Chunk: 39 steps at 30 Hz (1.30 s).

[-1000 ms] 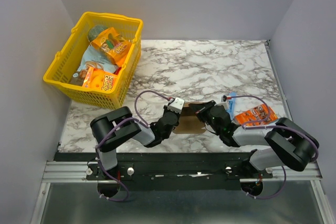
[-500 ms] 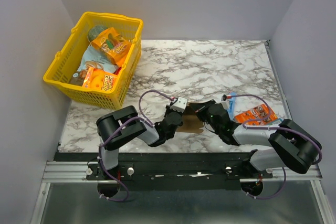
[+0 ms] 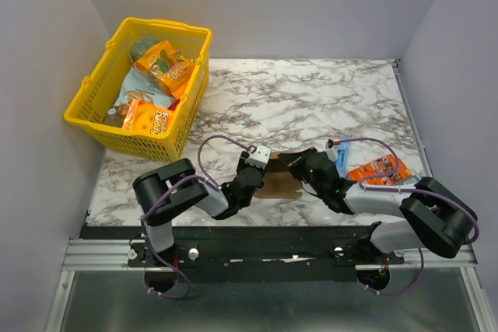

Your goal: Fold the paper box

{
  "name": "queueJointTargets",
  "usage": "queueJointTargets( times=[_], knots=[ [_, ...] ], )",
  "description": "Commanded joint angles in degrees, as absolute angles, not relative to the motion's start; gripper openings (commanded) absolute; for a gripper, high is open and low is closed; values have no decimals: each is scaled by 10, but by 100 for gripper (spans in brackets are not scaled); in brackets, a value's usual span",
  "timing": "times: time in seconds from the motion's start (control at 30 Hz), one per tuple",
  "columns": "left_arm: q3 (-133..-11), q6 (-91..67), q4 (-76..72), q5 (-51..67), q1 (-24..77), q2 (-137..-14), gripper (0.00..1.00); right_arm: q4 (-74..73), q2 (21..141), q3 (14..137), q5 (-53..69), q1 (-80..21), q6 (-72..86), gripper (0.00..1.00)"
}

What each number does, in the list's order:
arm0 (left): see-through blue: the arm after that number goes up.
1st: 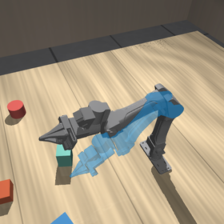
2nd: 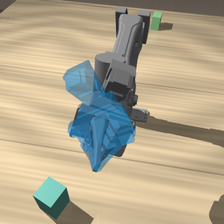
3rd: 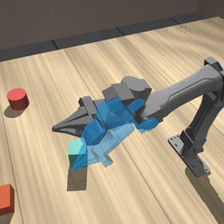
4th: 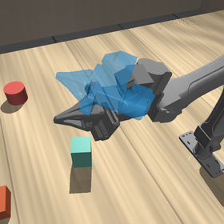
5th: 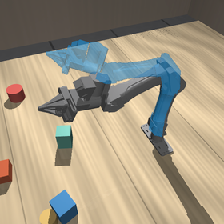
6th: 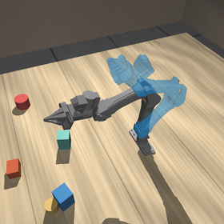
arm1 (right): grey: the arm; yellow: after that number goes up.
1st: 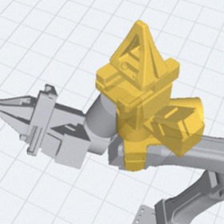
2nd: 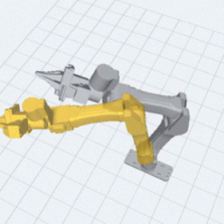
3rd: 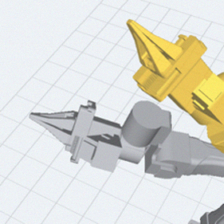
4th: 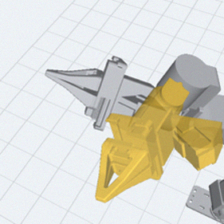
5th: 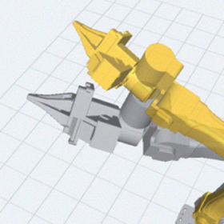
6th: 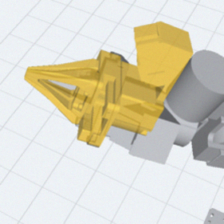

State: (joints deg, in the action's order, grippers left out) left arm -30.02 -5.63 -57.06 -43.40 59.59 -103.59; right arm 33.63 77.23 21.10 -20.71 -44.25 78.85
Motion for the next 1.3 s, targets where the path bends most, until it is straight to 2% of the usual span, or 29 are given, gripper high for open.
queueJointTargets(
  times=[0.0, 0.1, 0.2, 0.4, 0.73, 1.07, 1.27],
  knots=[
    [-241, -61, -524, -447, 579, -995, 66, 278, 766, 213, -242, -439, 769, 1],
    [-208, -62, -541, -436, 584, -959, 78, 276, 763, 213, -243, -439, 768, 1],
    [-174, -69, -559, -396, 584, -918, 84, 273, 762, 213, -243, -439, 768, 0],
    [-114, -98, -550, -294, 584, -822, 91, 269, 753, 213, -244, -439, 766, 1],
    [-136, -124, -506, -203, 559, -790, 90, 272, 755, 213, -238, -439, 771, 0],
    [-243, -137, -536, -192, 555, -949, 86, 278, 759, 213, -232, -441, 774, 0],
    [-273, -159, -494, -273, 549, -976, 66, 273, 751, 212, -233, -441, 771, 1]
  ],
)
